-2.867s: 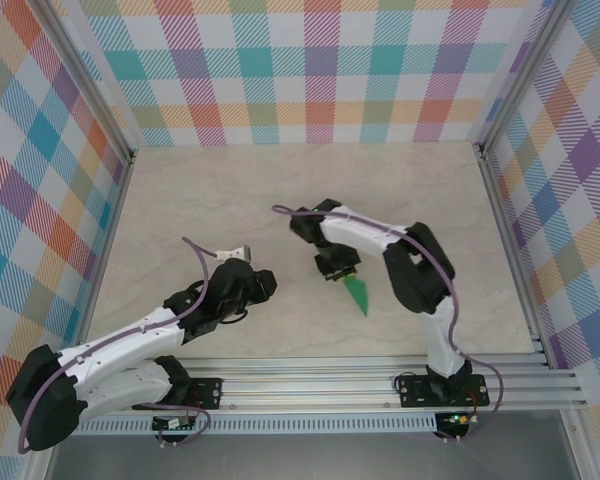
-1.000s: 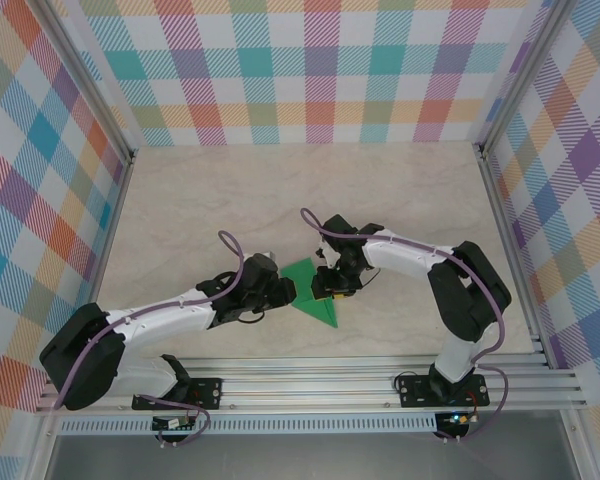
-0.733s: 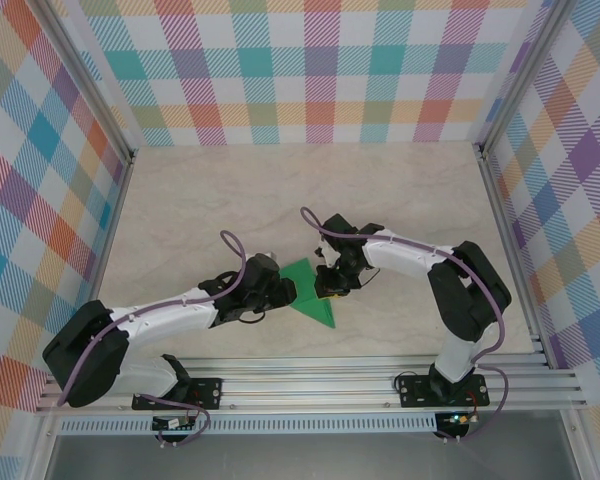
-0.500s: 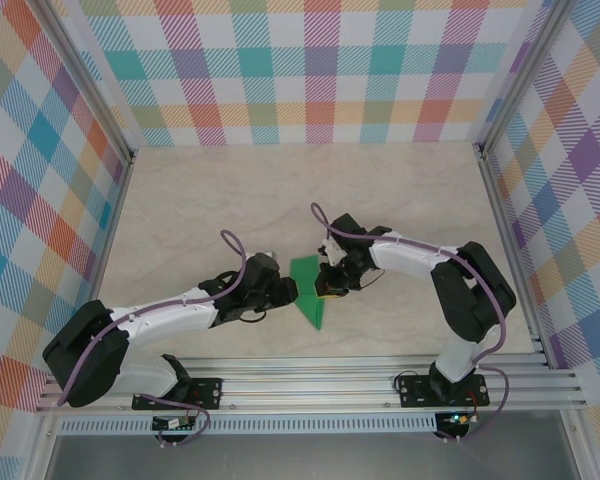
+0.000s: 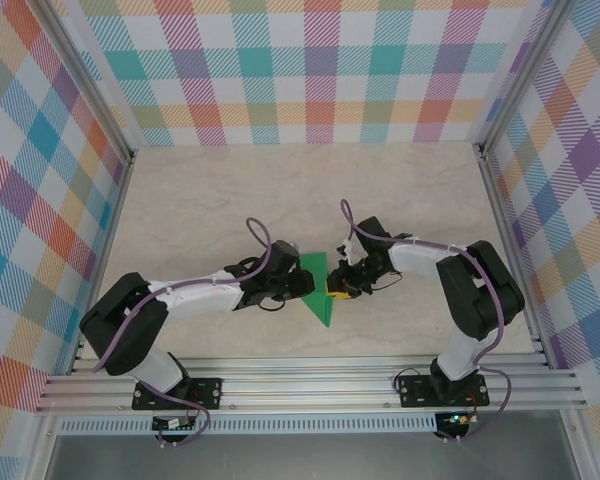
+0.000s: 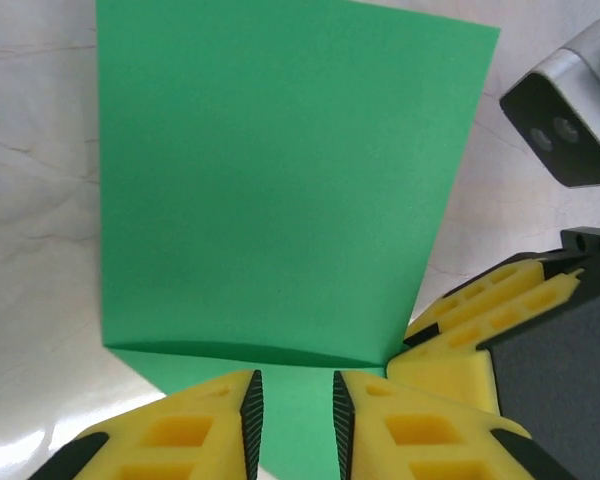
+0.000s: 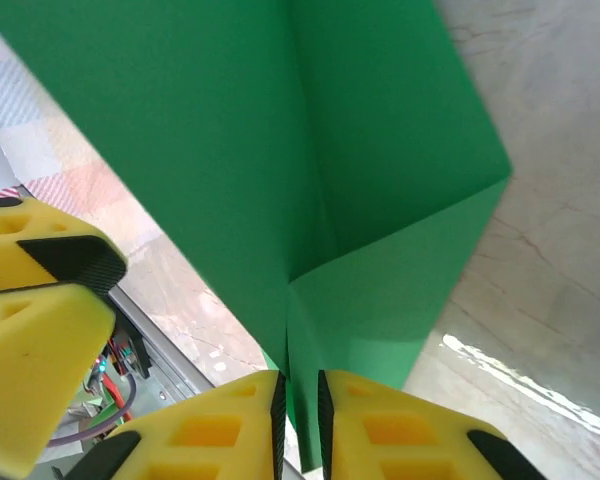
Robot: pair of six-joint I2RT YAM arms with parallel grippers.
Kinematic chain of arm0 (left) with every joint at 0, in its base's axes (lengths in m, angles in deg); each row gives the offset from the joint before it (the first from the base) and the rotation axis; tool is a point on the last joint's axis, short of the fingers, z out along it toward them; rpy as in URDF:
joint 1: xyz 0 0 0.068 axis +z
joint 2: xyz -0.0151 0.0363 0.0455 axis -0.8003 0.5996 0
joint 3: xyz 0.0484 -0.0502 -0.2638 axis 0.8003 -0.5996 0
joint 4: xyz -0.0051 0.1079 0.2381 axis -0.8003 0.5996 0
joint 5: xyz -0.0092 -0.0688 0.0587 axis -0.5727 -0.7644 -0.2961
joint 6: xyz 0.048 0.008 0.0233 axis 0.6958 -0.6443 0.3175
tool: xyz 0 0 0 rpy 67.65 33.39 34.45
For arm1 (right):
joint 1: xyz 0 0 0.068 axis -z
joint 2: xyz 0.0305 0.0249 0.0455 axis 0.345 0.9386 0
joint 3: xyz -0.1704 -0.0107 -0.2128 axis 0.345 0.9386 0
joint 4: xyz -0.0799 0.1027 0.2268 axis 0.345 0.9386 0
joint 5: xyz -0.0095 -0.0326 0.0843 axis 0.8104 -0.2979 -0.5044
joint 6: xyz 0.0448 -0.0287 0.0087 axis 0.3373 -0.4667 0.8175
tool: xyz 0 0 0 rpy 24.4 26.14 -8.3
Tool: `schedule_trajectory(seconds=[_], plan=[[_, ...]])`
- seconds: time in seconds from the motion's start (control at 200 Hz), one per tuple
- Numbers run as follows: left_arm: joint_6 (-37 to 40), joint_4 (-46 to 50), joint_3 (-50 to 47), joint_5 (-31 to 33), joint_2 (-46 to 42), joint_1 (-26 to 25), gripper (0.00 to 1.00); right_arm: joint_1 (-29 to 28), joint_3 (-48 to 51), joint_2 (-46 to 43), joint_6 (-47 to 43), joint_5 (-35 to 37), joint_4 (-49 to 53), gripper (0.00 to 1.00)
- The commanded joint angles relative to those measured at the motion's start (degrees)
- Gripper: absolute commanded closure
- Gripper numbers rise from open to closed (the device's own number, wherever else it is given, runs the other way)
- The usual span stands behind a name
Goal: Fold a paper plane with a square sheet of paper (pick it up from the middle)
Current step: Move the paper to the center of the table.
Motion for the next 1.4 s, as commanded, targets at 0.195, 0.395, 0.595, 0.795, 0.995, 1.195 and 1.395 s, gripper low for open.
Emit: schedule_trajectory(seconds=[0.195,0.395,0.595,0.795,0.995,1.195,1.395], plan=[[1.5,-0.8,6.7,-2.9,7.2,-2.4,0.77,2.1,2.5,0.3,-1.6,0.4,-2.0,0.65],[2.5,0.5,10.1,-2.8,10.3,-2.4,0.78,2.2,3.0,0.5,-1.9,2.9,-1.1,0.70],[2.9,2.5,13.0,-1.7,13.6,-2.5,0.80,2.2,2.1,2.0,-2.3,6.5,0.7,0.76],[3.6,5.7,16.5,-1.5,17.6,-2.6,0.81,2.2,1.7,2.4,-2.3,8.1,1.5,0.77],[2.9,8.5,18.5,-1.2,20.3,-2.5,0.84,2.2,2.8,-3.2,-1.3,10.7,2.8,0.76],[2.7,9.3,19.0,-0.5,20.9,-2.6,0.85,2.2,6.0,-9.0,2.0,10.7,1.0,0.76],[2.8,9.9,19.5,-0.4,21.4,-2.5,0.85,2.0,10.1,-12.3,7.7,2.9,-6.6,0.88]])
